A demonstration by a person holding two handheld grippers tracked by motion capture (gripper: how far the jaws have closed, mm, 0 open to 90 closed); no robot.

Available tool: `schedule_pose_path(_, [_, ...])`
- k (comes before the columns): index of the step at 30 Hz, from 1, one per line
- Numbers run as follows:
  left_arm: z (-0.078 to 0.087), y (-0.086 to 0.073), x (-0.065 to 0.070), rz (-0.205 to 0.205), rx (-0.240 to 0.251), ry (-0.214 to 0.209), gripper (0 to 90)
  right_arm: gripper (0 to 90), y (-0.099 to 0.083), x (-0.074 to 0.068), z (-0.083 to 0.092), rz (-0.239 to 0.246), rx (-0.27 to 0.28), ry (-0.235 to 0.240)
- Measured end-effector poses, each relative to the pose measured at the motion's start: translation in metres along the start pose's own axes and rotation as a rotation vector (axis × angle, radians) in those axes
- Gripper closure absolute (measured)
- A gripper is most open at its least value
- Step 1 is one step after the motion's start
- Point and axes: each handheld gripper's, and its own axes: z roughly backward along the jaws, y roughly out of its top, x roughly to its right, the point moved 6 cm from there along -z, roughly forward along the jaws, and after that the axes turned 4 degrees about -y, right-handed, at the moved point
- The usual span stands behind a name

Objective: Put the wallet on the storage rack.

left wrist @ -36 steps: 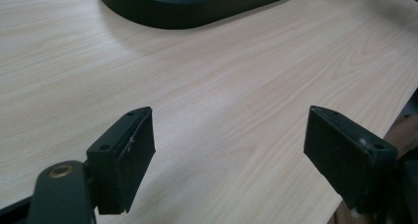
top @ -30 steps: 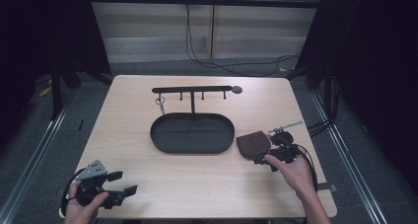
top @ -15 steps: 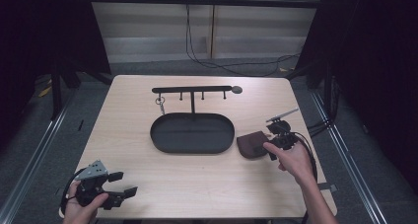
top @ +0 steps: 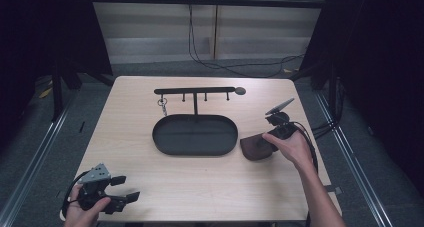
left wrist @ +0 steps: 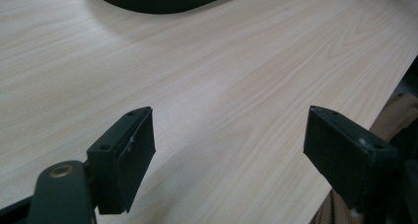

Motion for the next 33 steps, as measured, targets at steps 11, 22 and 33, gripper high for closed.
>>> schedule_pose_path(11, [-0.005,-0.001,0.000,0.004,-0.024,-0.001,21.2,20.7,0.012,0.008,-0.015,-0.009,-0.064,-0.062])
schedule_pose_path(22, [-0.007,-0.001,0.004,-0.016,-0.036,-0.018,21.2,17.9,0.008,0.009,-0.036,-0.050,-0.127,-0.105])
schedule_pose_path(33, [-0.008,-0.002,0.004,-0.016,-0.040,-0.021,21.4,23.8,0.008,0.011,-0.037,-0.096,-0.140,-0.047])
